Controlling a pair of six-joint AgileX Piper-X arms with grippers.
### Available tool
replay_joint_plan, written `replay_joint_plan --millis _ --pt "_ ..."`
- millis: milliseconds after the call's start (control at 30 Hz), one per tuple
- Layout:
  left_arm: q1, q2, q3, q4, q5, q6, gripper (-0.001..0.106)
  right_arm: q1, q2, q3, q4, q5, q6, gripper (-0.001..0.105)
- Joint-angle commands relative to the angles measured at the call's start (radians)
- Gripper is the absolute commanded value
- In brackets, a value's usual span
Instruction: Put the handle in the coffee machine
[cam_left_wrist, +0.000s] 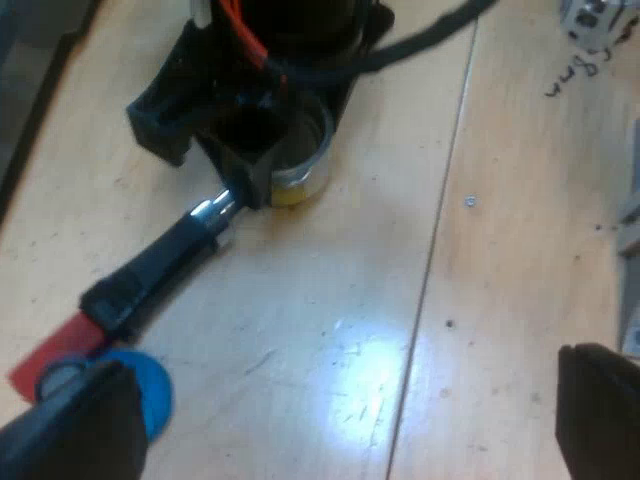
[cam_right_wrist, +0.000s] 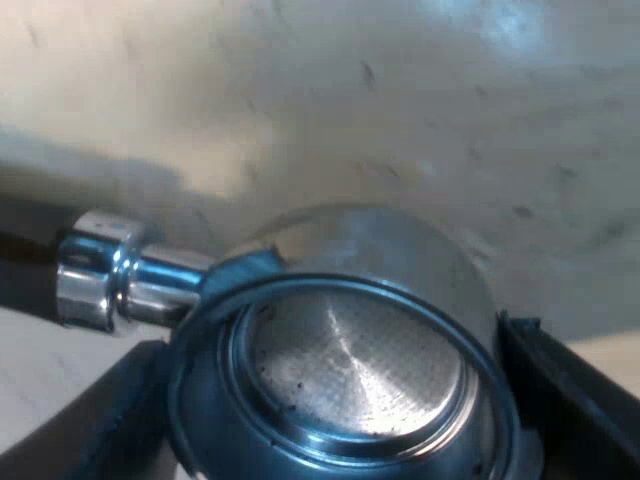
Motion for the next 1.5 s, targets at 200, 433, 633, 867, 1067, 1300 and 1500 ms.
replay_joint_plan --millis 200,433,633,867,1067,1300,1500 --pt "-0.005 0.001 -0.006 -0.035 0.015 0.0 0.084 -0.04 -0.148 -0.004 0.219 0.027 -0.188 0.0" --pt "-0.005 0.001 -0.006 -0.081 0.079 0.009 0.084 -0.129 -0.268 -0.004 0.352 0.018 -0.388 0.0" --pt "-0.005 0.001 -0.006 -0.096 0.086 0.069 0.084 -0.209 -0.375 -0.004 0.439 -0.078 -0.596 0.0" --pt "-0.005 0.001 -0.006 -0.132 0.086 0.126 0.084 -0.218 -0.414 -0.008 0.476 -0.151 -0.741 0.0" --pt "-0.005 0.001 -0.006 -0.132 0.086 0.14 0.084 -0.218 -0.414 -0.025 0.453 -0.179 -0.8 0.0" --pt "-0.005 0.001 -0.006 -0.132 0.086 0.14 0.084 -0.218 -0.414 -0.071 0.453 -0.197 -0.817 0.0" --pt "-0.005 0.001 -0.006 -0.132 0.084 0.14 0.084 -0.216 -0.414 -0.097 0.453 -0.202 -0.817 0.0"
